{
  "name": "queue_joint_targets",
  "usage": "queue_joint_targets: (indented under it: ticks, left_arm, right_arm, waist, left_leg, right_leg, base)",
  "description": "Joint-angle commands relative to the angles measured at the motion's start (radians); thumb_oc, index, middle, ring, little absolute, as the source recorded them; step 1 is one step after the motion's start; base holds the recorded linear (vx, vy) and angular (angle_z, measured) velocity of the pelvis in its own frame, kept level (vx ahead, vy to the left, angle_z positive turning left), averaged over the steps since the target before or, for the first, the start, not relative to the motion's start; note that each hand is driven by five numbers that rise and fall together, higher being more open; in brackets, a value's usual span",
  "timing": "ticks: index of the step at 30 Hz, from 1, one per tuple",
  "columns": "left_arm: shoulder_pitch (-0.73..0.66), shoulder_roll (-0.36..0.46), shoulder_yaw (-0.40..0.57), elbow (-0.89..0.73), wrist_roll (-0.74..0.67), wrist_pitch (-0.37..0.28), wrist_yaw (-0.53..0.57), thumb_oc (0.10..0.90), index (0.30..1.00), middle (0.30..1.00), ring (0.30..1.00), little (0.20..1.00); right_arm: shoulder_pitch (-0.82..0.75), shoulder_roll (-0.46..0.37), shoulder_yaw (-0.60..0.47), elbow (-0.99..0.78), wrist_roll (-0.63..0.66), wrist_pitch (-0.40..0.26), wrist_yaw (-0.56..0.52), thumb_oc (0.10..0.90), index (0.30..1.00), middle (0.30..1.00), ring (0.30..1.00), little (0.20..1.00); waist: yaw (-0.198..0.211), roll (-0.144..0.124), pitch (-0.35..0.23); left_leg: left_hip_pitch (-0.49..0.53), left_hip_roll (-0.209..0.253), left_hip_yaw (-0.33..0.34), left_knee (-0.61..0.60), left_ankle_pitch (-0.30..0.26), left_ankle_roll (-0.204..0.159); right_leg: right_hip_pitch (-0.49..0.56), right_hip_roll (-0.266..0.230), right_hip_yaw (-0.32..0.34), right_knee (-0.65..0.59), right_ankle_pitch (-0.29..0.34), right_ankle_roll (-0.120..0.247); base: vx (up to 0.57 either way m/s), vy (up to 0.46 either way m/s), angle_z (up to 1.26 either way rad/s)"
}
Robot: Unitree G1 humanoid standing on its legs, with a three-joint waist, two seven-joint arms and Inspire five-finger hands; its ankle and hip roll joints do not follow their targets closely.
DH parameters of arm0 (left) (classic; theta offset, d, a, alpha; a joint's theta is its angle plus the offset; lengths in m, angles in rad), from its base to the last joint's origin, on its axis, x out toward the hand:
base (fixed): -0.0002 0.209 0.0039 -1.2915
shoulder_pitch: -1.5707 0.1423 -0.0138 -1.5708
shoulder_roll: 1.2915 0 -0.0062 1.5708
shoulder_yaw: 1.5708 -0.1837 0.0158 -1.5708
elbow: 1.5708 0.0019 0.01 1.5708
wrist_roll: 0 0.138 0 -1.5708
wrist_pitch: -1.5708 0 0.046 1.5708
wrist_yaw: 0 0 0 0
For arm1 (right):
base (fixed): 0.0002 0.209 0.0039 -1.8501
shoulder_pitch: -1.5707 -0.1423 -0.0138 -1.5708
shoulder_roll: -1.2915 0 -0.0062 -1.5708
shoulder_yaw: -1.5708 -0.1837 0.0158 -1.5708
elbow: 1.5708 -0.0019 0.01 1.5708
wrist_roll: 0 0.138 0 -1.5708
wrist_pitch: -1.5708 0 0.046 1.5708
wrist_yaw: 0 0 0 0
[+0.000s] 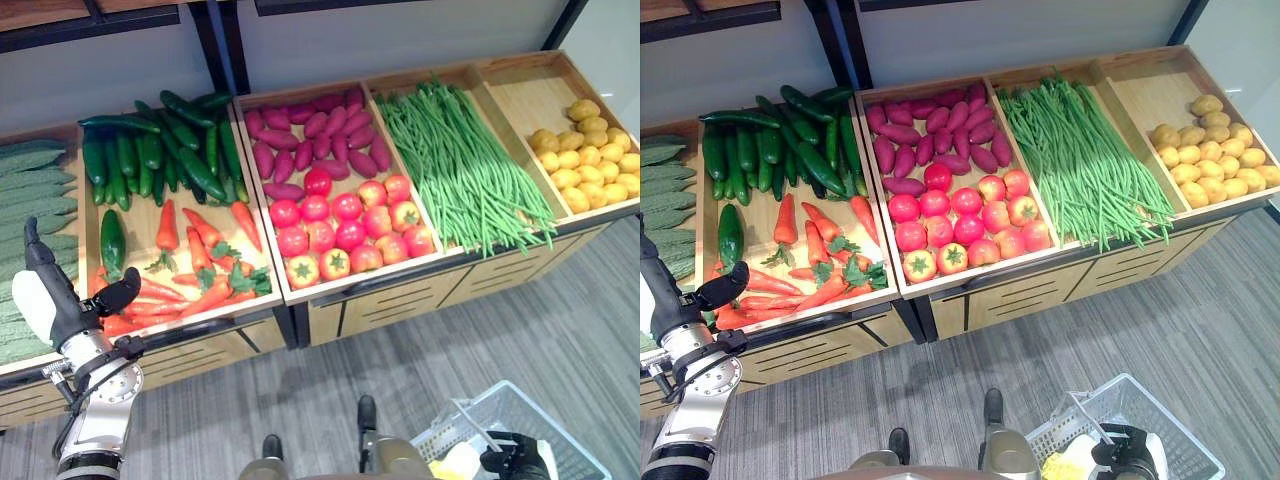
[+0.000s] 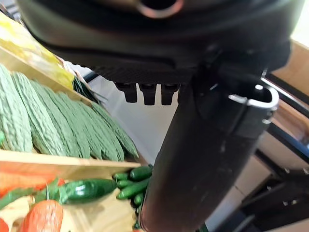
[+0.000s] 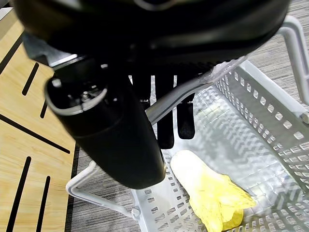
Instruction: Get the vegetables into the basket
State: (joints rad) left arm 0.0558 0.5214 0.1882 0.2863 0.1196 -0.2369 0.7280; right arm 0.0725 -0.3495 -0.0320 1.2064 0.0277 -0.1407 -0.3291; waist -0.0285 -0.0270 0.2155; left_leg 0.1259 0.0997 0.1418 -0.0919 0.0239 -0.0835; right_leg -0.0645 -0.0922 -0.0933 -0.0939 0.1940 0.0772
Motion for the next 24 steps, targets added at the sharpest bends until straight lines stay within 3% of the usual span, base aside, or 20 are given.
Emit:
queue_joint_targets:
  ticks: [1,4,10,15,24]
  left_arm:
    - [-0.08,0.179,0.002,-0.006,0.118,-0.046,-0.067,0.9,1.0,1.0,1.0,1.0]
    - [-0.093,0.265,-0.059,0.039,0.139,-0.032,-0.174,0.9,1.0,1.0,1.0,1.0]
    - [-0.123,0.3,-0.093,0.075,0.043,-0.022,-0.316,0.9,1.0,1.0,1.0,1.0]
    - [-0.135,0.296,-0.123,0.113,-0.007,-0.016,-0.387,0.9,1.0,1.0,1.0,1.0]
    - [-0.157,0.201,-0.147,0.166,-0.122,-0.011,-0.419,0.9,1.0,1.0,1.0,1.0]
  right_arm:
    - [-0.069,-0.065,0.028,-0.009,-0.004,-0.031,-0.011,0.4,0.3,0.3,0.3,0.3]
    - [-0.082,-0.086,0.035,-0.025,-0.02,-0.03,0.0,0.4,0.3,0.3,0.3,0.3]
    - [-0.089,-0.106,0.042,-0.062,-0.049,-0.014,0.022,0.4,0.3,0.3,0.3,0.3]
    - [-0.095,-0.111,0.044,-0.07,-0.06,-0.005,0.038,0.4,0.3,0.3,0.3,0.3]
    - [-0.104,-0.109,0.048,-0.085,-0.062,0.003,0.052,0.4,0.3,0.3,0.3,0.3]
  waist:
    - [-0.01,-0.036,-0.003]
    - [-0.023,-0.026,-0.002]
    - [-0.037,-0.021,0.002]
    - [-0.045,-0.019,0.008]
    - [-0.054,-0.02,0.016]
  left_leg:
    - [0.024,0.023,-0.052,0.005,-0.049,-0.027]
    - [0.028,0.025,-0.044,0.005,-0.049,-0.028]
    - [0.033,0.027,-0.023,0.005,-0.05,-0.028]
    - [0.03,0.028,-0.017,0.005,-0.049,-0.028]
    - [0.026,0.029,-0.012,0.005,-0.046,-0.027]
  right_leg:
    - [0.077,-0.105,0.016,0.012,-0.073,0.118]
    - [0.074,-0.103,0.026,0.011,-0.07,0.12]
    - [0.064,-0.098,0.044,0.01,-0.064,0.12]
    - [0.055,-0.097,0.054,0.011,-0.06,0.12]
    - [0.044,-0.094,0.064,0.011,-0.058,0.115]
  base:
    - [-0.01,0.02,-0.04]
    - [-0.01,0.018,-0.03]
    - [-0.01,0.023,-0.07]
    - [-0.01,0.016,-0.09]
    - [0.0,0.003,-0.01]
